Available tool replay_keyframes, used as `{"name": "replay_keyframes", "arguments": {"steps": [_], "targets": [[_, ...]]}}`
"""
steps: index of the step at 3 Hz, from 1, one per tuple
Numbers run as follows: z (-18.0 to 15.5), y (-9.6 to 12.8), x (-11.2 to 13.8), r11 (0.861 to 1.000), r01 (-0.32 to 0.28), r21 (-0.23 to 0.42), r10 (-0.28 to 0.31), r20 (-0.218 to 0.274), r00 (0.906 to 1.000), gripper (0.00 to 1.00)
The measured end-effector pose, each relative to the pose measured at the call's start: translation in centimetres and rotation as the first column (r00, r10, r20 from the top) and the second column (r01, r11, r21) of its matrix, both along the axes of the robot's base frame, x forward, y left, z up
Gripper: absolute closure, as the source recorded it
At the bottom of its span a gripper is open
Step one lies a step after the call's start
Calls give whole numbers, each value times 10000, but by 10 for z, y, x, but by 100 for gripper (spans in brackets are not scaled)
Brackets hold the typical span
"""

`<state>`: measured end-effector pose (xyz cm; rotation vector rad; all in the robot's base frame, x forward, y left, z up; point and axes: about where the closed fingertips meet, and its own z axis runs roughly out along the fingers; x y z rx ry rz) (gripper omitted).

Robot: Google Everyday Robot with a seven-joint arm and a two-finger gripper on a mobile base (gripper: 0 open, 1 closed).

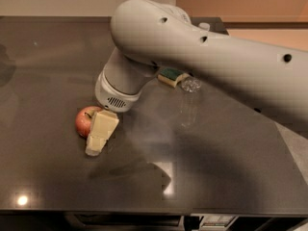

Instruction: Move apple near water bottle

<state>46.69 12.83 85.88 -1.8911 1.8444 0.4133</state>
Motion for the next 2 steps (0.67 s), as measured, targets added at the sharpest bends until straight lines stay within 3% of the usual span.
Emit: {"name": "replay_keyframes", "arguments": {"steps": [1, 2], "targets": [[-7, 11, 2, 9998, -183, -96, 182, -108, 9998, 4], [-9, 14, 4, 9996, -253, -147, 250, -185, 9995, 21]]}}
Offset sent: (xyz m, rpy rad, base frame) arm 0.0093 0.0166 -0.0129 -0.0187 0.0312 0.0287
